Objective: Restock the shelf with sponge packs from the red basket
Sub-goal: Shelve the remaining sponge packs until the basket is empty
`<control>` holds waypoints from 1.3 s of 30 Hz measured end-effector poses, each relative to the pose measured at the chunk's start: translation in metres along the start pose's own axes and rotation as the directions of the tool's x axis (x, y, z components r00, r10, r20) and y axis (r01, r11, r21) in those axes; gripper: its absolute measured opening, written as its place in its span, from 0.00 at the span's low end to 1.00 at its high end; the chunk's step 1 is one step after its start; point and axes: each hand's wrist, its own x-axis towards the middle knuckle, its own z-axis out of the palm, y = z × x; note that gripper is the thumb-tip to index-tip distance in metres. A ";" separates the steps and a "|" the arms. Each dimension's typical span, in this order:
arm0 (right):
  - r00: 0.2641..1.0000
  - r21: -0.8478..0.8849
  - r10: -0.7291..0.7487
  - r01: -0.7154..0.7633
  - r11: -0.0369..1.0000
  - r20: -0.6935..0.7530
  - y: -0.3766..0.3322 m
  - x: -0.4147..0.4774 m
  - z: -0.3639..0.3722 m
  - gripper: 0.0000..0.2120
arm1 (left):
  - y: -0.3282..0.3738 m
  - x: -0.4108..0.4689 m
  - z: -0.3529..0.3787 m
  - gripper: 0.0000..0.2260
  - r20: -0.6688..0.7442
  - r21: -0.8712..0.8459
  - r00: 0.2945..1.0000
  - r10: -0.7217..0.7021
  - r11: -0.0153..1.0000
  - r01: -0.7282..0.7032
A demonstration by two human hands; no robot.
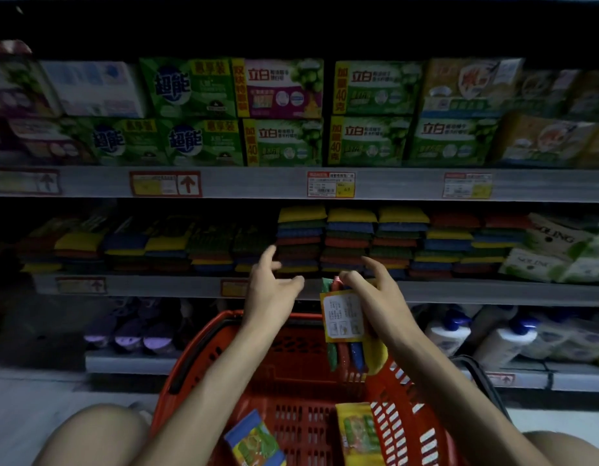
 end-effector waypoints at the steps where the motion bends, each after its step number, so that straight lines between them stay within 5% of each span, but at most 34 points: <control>1: 1.000 0.014 -0.001 0.001 1.000 0.001 0.000 -0.001 -0.001 0.35 | 0.003 -0.008 -0.005 0.31 0.024 -0.023 1.000 0.005 1.000 -0.004; 6: 1.000 0.081 -0.001 0.000 0.997 0.002 -0.007 -0.009 -0.003 0.43 | 0.009 -0.053 -0.024 0.23 0.255 -0.130 0.967 0.018 0.991 0.015; 10: 1.000 0.106 -0.019 0.021 0.994 -0.021 -0.013 -0.017 0.001 0.44 | -0.003 -0.065 -0.021 0.44 0.439 -0.075 0.898 -0.033 0.995 0.073; 13: 0.992 0.217 0.076 -0.097 0.971 0.101 -0.013 -0.018 0.003 0.37 | -0.012 -0.061 -0.016 0.59 0.380 -0.029 0.920 -0.091 0.993 0.111; 17: 0.987 0.413 0.072 -0.126 0.902 0.145 -0.015 -0.016 0.002 0.17 | -0.017 -0.050 -0.025 0.47 0.272 -0.197 0.954 -0.130 0.962 0.187; 26: 0.955 0.208 0.040 -0.104 0.973 0.293 -0.011 -0.030 0.005 0.33 | -0.002 -0.048 -0.048 0.21 0.209 -0.483 0.973 -0.099 0.855 0.190; 31: 0.972 0.243 0.032 -0.090 0.966 0.234 -0.009 -0.039 0.014 0.22 | -0.006 -0.056 -0.050 0.26 0.228 -0.440 0.973 -0.040 0.887 0.139; 36: 0.985 0.332 0.039 -0.093 0.939 0.165 -0.013 -0.042 0.016 0.14 | -0.009 -0.063 -0.057 0.39 0.238 -0.129 0.970 -0.041 0.989 0.074; 39: 0.992 0.307 0.016 -0.055 0.950 0.127 -0.017 -0.040 0.025 0.12 | -0.014 -0.065 -0.062 0.42 0.263 -0.194 0.960 -0.095 0.970 0.149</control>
